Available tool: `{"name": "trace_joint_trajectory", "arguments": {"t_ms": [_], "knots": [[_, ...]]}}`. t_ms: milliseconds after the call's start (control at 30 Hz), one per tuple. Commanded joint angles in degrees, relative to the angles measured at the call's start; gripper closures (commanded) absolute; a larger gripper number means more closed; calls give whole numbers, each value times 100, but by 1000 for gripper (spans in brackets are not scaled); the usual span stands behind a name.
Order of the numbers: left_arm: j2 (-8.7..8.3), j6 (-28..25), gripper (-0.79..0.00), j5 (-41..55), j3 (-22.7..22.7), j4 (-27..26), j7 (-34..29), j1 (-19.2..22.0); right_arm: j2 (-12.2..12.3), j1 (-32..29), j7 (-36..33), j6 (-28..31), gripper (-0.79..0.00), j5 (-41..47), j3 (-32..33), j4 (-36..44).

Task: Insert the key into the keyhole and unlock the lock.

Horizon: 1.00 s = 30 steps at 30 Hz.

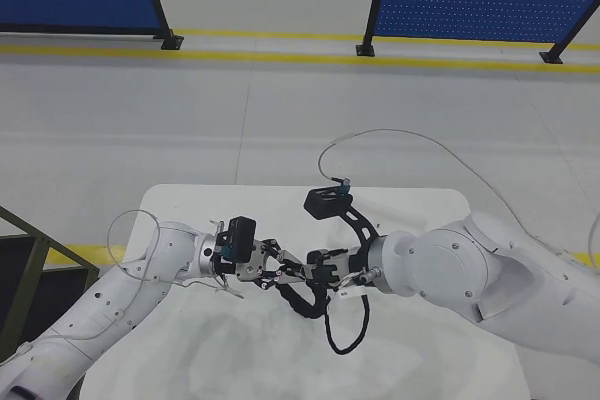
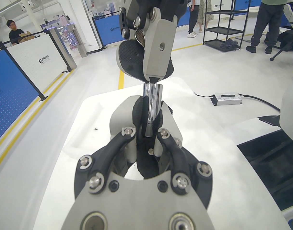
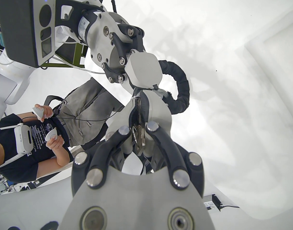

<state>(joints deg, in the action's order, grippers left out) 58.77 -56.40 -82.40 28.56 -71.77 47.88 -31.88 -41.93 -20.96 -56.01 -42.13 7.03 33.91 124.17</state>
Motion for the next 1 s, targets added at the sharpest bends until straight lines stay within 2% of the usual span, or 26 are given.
{"name": "trace_joint_trajectory", "arguments": {"t_ms": [0,167,233,400,433,500,567,667,867,900,967], "knots": [[-1,-4,0,3,3,-2,-4,0,-12,-3,-4,-9,0,-8,5,-3],[-2,-16,0,7,10,-1,-16,1,-44,0,-49,-54,0,-91,-3,-6],[-2,-21,0,10,15,-4,-21,2,-57,1,-64,-84,-105,-133,-14,-9],[5,-38,0,60,21,4,-37,-7,-92,-3,-81,-110,-114,-180,-15,-39],[8,-42,0,79,21,10,-42,-8,-99,-2,-71,-114,-139,-190,-8,-47],[15,-58,0,126,18,42,-58,-12,-112,-1,-58,-134,-262,-200,9,-67],[23,-64,0,161,19,76,-63,-15,-127,-1,-58,-135,-317,-191,21,-91],[31,-61,0,204,27,138,-60,-21,-150,0,-37,-121,-366,-171,49,-150],[38,-80,0,301,49,263,-79,-36,-174,0,19,-94,-391,-127,182,-230],[40,-83,0,318,54,286,-82,-38,-173,-6,23,-83,-425,-115,212,-241],[42,-100,0,345,62,347,-99,-40,-167,-27,32,-27,-560,-79,285,-274]]}}
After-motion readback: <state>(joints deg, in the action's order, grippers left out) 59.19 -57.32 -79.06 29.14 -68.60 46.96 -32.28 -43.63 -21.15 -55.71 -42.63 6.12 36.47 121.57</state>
